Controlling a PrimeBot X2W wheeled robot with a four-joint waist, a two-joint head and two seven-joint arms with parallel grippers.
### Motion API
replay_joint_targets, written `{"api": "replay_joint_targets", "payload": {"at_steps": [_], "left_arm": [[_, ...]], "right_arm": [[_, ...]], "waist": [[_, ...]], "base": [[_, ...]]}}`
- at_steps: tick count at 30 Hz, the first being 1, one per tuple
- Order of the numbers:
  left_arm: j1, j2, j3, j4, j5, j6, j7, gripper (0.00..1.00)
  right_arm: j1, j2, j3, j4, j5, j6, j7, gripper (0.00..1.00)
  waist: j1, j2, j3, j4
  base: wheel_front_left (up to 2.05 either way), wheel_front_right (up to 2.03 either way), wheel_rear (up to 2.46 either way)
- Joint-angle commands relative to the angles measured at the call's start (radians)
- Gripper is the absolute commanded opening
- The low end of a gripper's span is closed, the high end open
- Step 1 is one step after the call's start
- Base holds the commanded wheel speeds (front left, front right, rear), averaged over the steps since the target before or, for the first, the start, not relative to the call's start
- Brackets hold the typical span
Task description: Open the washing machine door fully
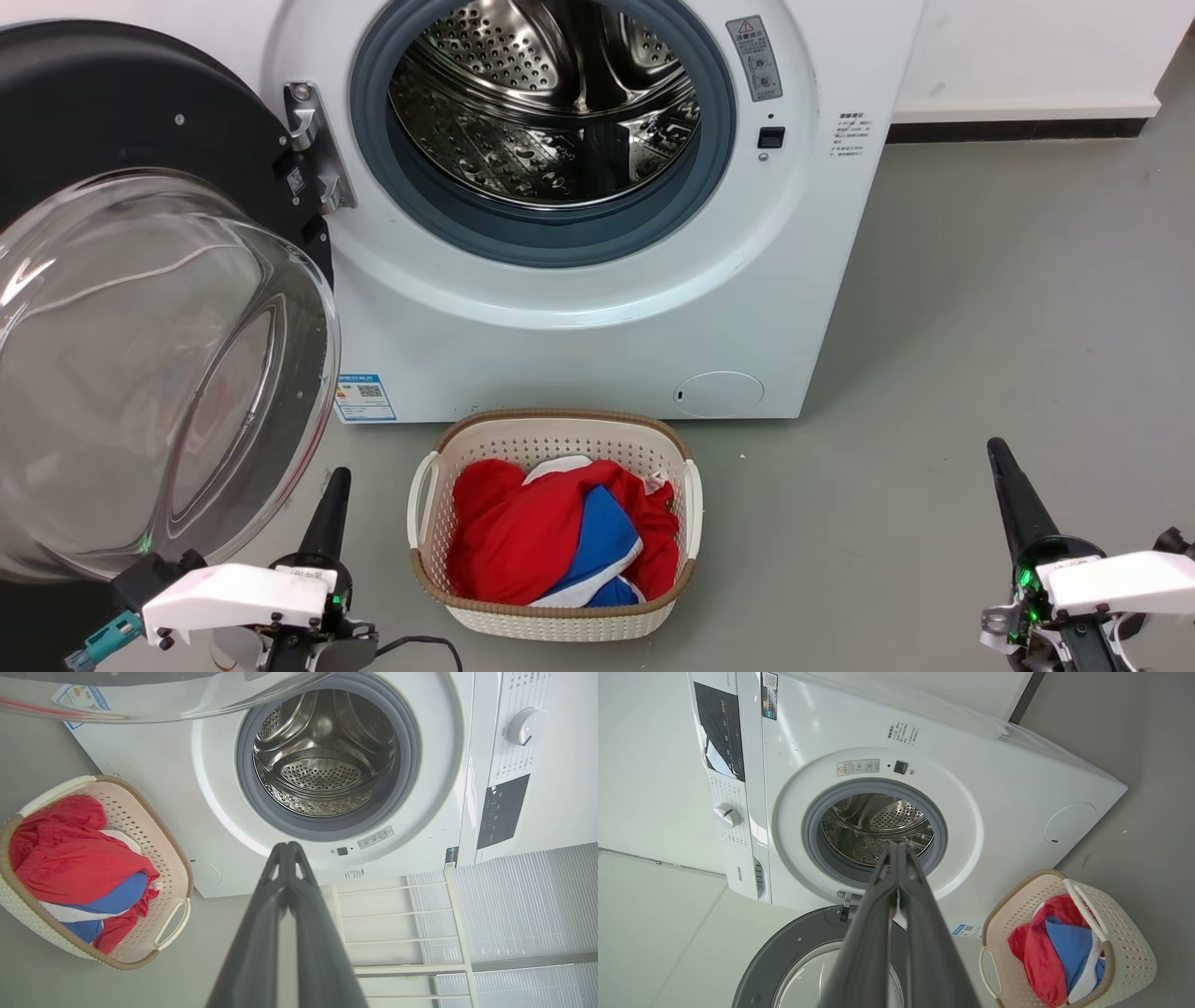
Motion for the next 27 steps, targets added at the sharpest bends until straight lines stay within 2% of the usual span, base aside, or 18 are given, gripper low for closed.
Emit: {"api": "replay_joint_targets", "payload": {"at_steps": [1, 27], "left_arm": [[-0.021, -0.003, 0.008, -0.002, -0.012, -0.009, 0.004, 0.00], [-0.037, -0.040, 0.074, 0.012, -0.179, -0.063, 0.056, 0.00]], "right_arm": [[-0.024, 0.001, -0.003, -0.001, 0.016, 0.000, 0.005, 0.00], [-0.052, 0.008, -0.014, 0.031, 0.219, 0.000, 0.034, 0.00]], "waist": [[0.0000, 0.0000, 0.000, 0.000], [0.0000, 0.0000, 0.005, 0.012]], "base": [[0.00, 0.00, 0.00], [0.00, 0.00, 0.00]]}}
